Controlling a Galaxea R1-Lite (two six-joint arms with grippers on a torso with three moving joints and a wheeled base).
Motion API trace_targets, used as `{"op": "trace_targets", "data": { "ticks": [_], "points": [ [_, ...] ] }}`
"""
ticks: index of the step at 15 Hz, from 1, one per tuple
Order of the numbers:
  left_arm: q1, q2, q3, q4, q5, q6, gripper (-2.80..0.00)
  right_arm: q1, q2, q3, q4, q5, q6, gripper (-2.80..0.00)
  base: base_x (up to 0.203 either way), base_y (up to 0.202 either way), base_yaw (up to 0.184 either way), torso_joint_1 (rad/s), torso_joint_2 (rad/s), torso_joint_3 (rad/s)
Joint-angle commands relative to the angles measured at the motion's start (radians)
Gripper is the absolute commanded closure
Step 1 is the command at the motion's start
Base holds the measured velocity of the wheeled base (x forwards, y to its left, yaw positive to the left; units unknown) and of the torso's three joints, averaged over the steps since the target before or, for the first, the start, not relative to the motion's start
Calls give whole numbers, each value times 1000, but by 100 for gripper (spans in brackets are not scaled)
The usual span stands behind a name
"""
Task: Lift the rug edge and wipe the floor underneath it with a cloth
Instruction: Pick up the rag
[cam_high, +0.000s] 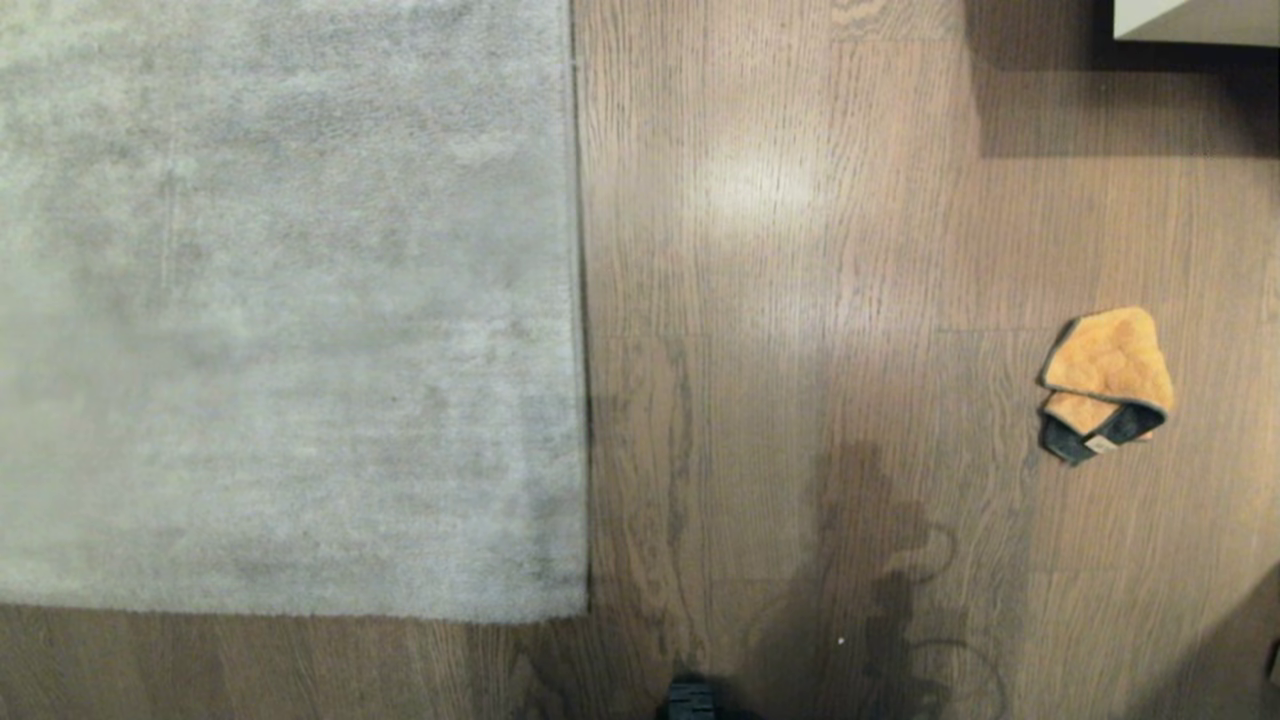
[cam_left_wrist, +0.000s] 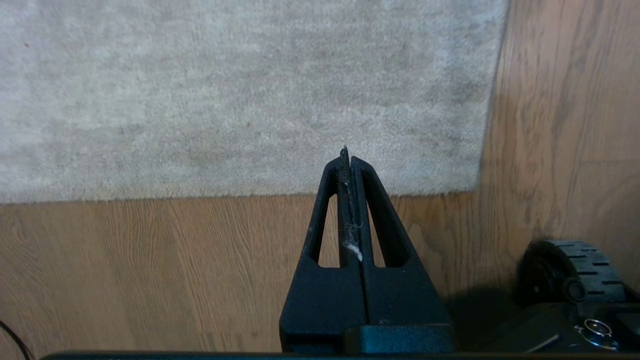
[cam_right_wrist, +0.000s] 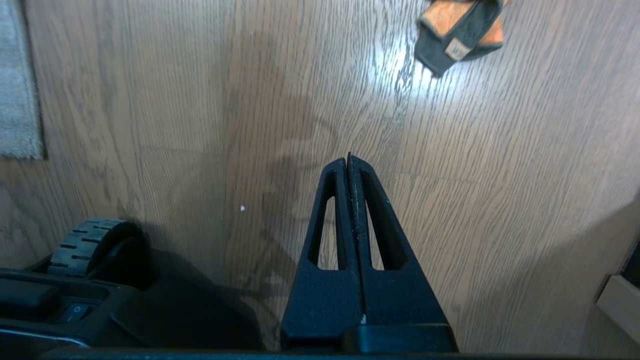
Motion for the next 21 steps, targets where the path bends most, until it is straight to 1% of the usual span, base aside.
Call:
{"op": "trace_targets", "data": {
  "ticks": [1, 6, 21],
  "points": [
    [0, 0, 1, 0, -1, 0, 0, 0, 1, 0, 0, 0, -1, 0, 0, 0, 0, 0, 4, -196],
    [0, 0, 1, 0, -1, 2, 0, 0, 1, 0, 0, 0, -1, 0, 0, 0, 0, 5, 4, -114],
    [0, 0, 1, -1, -1, 2, 0, 0, 1, 0, -1, 0, -1, 0, 0, 0, 0, 0, 0, 0]
  ]
}}
